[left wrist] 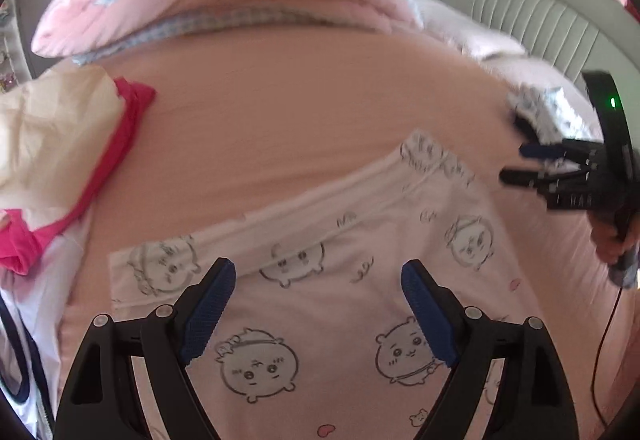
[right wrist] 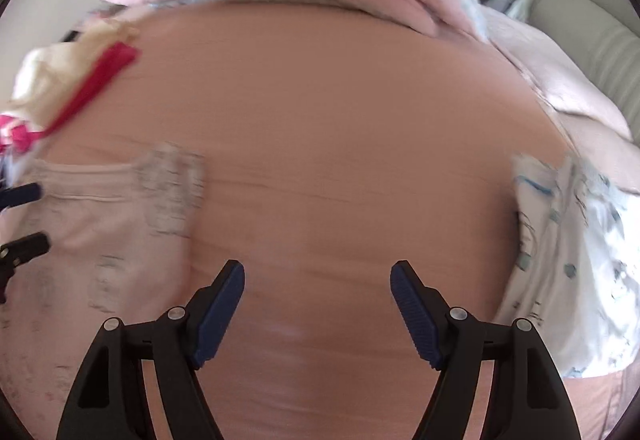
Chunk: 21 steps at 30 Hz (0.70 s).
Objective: Fold clothes
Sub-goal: 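Move the right gripper to the waistband edge and grasp it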
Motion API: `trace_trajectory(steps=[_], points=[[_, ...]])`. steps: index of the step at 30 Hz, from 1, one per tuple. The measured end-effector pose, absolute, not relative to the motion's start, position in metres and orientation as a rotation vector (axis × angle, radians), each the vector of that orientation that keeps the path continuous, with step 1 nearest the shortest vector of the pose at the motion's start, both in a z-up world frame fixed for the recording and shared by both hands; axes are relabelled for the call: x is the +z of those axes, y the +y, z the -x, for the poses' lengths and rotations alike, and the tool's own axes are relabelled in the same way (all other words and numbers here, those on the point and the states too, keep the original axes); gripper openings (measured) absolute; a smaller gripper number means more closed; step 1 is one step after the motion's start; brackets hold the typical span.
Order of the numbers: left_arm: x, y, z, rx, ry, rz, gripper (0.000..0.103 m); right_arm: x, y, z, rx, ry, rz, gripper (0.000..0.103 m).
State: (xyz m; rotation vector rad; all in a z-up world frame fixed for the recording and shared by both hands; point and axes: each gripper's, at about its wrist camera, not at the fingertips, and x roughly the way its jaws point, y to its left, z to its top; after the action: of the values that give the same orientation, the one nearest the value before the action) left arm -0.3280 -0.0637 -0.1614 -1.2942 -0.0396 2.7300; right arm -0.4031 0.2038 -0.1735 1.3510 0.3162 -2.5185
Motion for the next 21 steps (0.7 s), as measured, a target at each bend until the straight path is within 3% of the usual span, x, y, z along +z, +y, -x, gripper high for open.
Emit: trace_trajectory(steps=[5,8,11,15,16,17,18,21], points=[[-0.171,-0.099,0.325,2.856,-0.109,1.375,0.086,-0.182,0.156,0.403,-2.502,0.533,-1.31,0.075],[-0.178,-0.124,0.317,2.924,-0.165,1.423,0.086,-0.187,0.164,0.42,-2.598,0.51,-1.38,0.075],[-0.178,-0.147,0.308,2.941,-0.301,1.397,0.086,-0.17,0.169,0.423,-2.565,0.328,-1.292,0.075],[-0.183,-0.154,0.312,2.922,-0.35,1.408,0.086,-0.172,0.143,0.428,-2.489,0.434,-1.254,0.073],[-0.183,-0.153,0.314,2.912,-0.356,1.399,0.086,-0.175,0.137,0.43,-2.471,0.438,-1.27,0.065],[-0.182,-0.15,0.315,2.899,-0.358,1.381,0.086,-0.178,0.131,0.433,-2.453,0.439,-1.289,0.035],[-0.183,-0.148,0.317,2.889,-0.348,1.369,0.086,-0.181,0.128,0.435,-2.424,0.412,-1.314,0.018],[-0.186,-0.145,0.325,2.93,-0.249,1.387,0.079,-0.188,0.123,0.44,-2.39,0.375,-1.337,0.009]])
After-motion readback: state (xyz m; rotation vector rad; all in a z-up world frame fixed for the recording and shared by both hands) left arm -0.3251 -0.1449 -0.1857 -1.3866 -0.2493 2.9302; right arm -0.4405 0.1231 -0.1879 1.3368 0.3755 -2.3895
